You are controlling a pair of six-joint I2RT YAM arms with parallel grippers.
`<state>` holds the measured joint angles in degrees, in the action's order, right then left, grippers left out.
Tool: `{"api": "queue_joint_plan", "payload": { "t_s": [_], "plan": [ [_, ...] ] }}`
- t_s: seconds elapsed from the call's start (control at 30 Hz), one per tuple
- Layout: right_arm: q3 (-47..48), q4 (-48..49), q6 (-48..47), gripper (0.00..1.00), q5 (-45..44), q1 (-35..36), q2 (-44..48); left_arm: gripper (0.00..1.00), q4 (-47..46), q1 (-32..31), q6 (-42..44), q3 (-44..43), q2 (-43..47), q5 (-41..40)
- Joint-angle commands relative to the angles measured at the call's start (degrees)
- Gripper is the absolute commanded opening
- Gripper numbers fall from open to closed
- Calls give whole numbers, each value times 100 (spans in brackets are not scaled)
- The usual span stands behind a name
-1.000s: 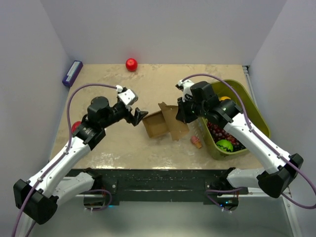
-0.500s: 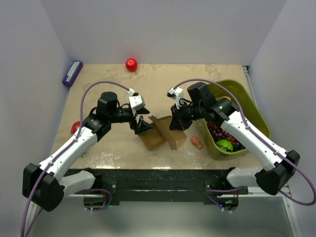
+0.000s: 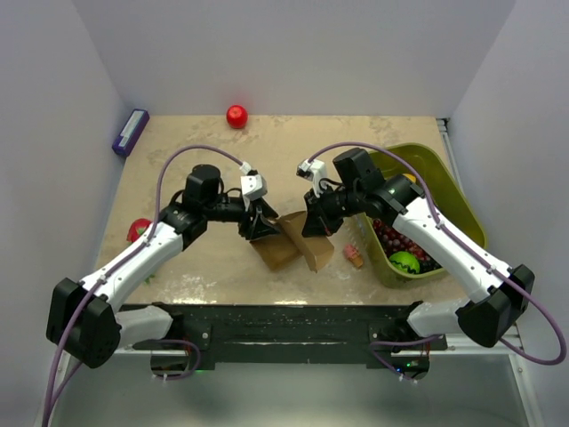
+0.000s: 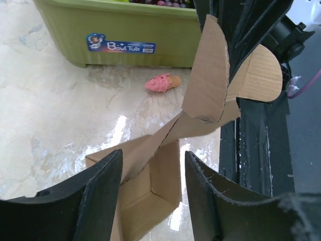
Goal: Fold the paper box
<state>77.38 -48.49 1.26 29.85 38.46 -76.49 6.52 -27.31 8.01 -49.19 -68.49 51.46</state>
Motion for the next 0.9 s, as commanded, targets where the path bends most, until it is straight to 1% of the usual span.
{"api": "queue_joint_plan", "payload": {
  "t_s": [0.0, 0.03, 0.07, 0.17, 0.23, 0.27, 0.33, 0.37, 0.43, 0.53, 0.57, 0.6, 0.63, 0.67, 0.7, 0.77, 0.8, 0.83, 0.87],
  "plan": [
    [14, 103, -91, 0, 223, -5, 73, 50, -11, -151, -19, -223, -129, 426],
    [14, 112, -99, 0, 215, -5, 64, 48, 15, -187, -19, -249, -164, 417],
    [14, 112, -99, 0, 215, 4, 64, 42, 24, -204, -10, -249, -191, 417],
    [-30, 155, -99, 0, 197, -5, 55, 34, 24, -283, -10, -232, -209, 286],
    [-57, 173, -99, 0, 188, -5, 64, 30, 51, -327, 8, -223, -209, 189],
    [-57, 182, -91, 0, 188, 4, 55, 25, 51, -345, 34, -223, -209, 32],
    [-48, 182, -99, 0, 179, -5, 46, 21, 59, -406, 43, -223, -200, -205],
    [-48, 182, -91, 0, 179, 4, 46, 20, 59, -433, 43, -214, -183, -459],
    [-48, 191, -99, 0, 171, -5, 38, 19, 42, -512, 51, -188, -156, -628],
    [-57, 226, -99, 0, 145, 4, 11, 10, -46, -609, 60, -135, -112, -778],
    [-57, 235, -82, 6, 101, -5, -15, 3, -55, -644, 69, -126, -103, -874],
    [-48, 243, -82, 17, 66, -5, -24, 0, -46, -696, 69, -117, -103, -953],
    [-39, 243, -73, 24, 30, 4, -41, 0, -46, -714, 69, -109, -95, -1058],
    [-31, 217, -64, 34, 4, 4, -50, 0, -37, -732, 34, -108, -86, -1277],
    [-4, 217, -64, 46, -14, -5, -59, 0, -46, -741, 25, -91, -77, -1366],
    [13, 226, -12, 60, -154, -5, -50, 0, -46, -758, -54, -82, -86, -1716],
    [14, 252, 15, 73, -224, -5, -42, 0, -11, -758, -89, -99, -86, -1910],
    [5, 278, 32, 81, -277, -5, -50, 0, -2, -750, -107, -91, -86, -2112],
    [5, 270, 59, 86, -321, 4, -59, 0, 24, -749, -176, -82, -60, -2584]
  ]
}}
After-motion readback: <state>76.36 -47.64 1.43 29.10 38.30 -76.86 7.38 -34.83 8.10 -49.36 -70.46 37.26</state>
